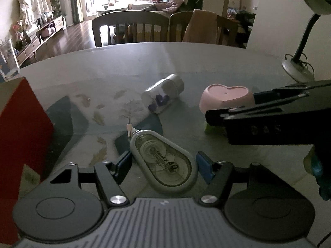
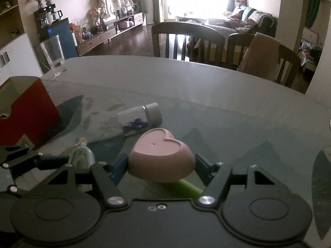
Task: Organize rigid objects
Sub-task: 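Carry the correction tape with left tool while right tool carries the pink heart into the box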
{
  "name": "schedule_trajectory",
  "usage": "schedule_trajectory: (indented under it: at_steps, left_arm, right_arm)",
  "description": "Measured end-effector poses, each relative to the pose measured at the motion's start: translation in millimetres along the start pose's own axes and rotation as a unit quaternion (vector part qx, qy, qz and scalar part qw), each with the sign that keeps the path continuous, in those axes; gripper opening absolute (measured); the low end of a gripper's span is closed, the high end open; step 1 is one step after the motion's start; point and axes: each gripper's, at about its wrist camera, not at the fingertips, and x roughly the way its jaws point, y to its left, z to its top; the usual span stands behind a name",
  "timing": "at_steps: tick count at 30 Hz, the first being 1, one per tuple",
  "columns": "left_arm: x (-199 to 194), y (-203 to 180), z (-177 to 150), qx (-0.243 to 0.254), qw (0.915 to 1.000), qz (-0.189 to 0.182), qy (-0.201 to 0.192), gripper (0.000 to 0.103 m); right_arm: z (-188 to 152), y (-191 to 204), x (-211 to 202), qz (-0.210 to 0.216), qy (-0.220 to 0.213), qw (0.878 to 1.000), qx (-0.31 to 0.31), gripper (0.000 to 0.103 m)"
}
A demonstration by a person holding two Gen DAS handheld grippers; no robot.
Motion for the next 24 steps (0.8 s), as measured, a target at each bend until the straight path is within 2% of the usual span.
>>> schedule_trajectory:
  at_steps: [15,24]
  left_arm:
    - [-74,29,3,-0.006,0.9994,-0.025,-0.023,0.068]
    - [-112,64,-1,-0.01,0.9988,-0.024,-0.042,0.068]
  right_arm:
    - [0,43,-75,0.01,-0.027,1.0,0.002,0.069]
    - [7,83,-113,0.012,-0.058,0.998,-0.001,0.069]
